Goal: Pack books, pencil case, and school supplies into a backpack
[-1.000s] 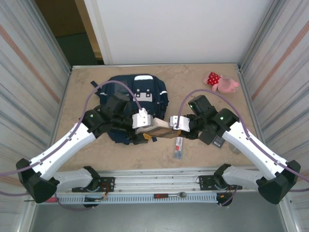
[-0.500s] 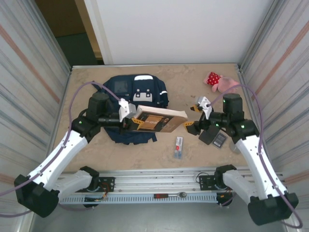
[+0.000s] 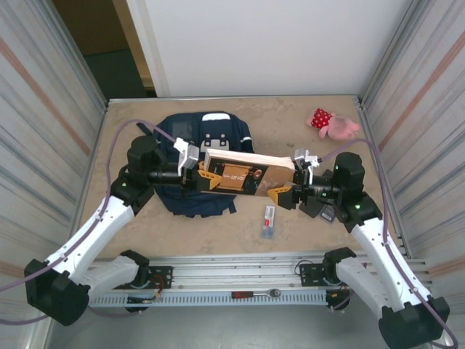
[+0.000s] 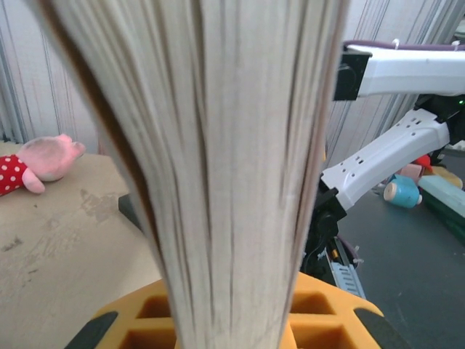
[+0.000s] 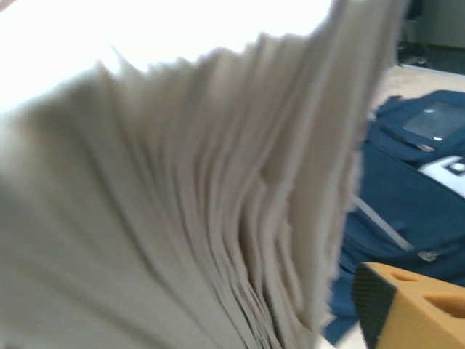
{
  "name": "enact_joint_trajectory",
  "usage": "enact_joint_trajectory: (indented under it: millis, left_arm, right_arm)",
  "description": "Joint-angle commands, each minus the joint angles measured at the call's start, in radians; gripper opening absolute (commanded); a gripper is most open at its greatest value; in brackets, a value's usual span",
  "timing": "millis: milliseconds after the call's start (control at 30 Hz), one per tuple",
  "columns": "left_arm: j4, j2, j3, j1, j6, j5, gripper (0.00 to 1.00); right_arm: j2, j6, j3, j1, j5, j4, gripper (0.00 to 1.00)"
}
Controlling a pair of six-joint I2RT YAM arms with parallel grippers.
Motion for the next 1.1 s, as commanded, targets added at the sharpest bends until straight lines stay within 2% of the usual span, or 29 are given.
enact_joint_trajectory:
  millis: [0,33,67,100,133,233,267,333,433,533,600,800,933,1067]
  left_arm:
    - [0.174,0.0,-0.004,0.002,-0.095,0.053,0.0]
    - [0.171,0.004,-0.001,0.0,-0.1,0.048,0.0]
    - [0.167,0.007,0.0,-0.003,-0.099,0.038,0.0]
    - [0.16,0.006,-0.002,-0.003,-0.098,0.022,0.04]
    - [0.137,0.004,-0.002,-0.002,-0.089,-0.004,0.14]
    - [-0.064,-0.026,0.013,0.015,0.044,-0.131,0.57]
    - [-0.144,-0.04,0.018,0.03,0.125,-0.181,0.67]
    - [-0.311,-0.058,0.046,0.044,0.274,-0.293,0.76]
    - [-0.521,-0.054,0.077,0.054,0.494,-0.478,0.79]
    - [-0.667,0.009,0.098,0.061,0.667,-0.623,0.82]
    - [-0.71,0.071,0.108,0.076,0.734,-0.671,0.82]
    - [-0.713,0.316,0.186,0.081,0.811,-0.652,0.82]
    - [-0.642,0.437,0.224,0.051,0.815,-0.743,0.85]
    - [-0.621,0.52,0.251,0.035,0.824,-0.787,0.87]
  right_arm:
    - [0.027,0.103,-0.017,0.031,-0.065,0.168,0.66]
    - [0.035,0.108,-0.016,0.033,-0.068,0.183,0.48]
    - [0.04,0.114,-0.014,0.032,-0.072,0.198,0.26]
    - [0.042,0.117,-0.011,0.031,-0.074,0.207,0.06]
    - [0.04,0.118,-0.01,0.024,-0.075,0.211,0.0]
    - [0.027,0.164,-0.011,-0.041,-0.064,0.215,0.0]
    - [0.017,0.2,-0.021,-0.079,-0.035,0.215,0.0]
    - [-0.004,0.284,-0.049,-0.152,0.041,0.212,0.0]
    - [-0.034,0.375,-0.085,-0.226,0.124,0.18,0.0]
    - [-0.048,0.347,-0.057,-0.215,0.25,-0.002,0.0]
    - [-0.053,0.316,-0.045,-0.206,0.319,-0.091,0.0]
    - [-0.078,0.29,-0.087,-0.187,0.337,-0.081,0.0]
    - [-0.078,0.262,-0.083,-0.166,0.344,-0.116,0.0]
    - [-0.083,0.246,-0.082,-0.155,0.35,-0.126,0.0]
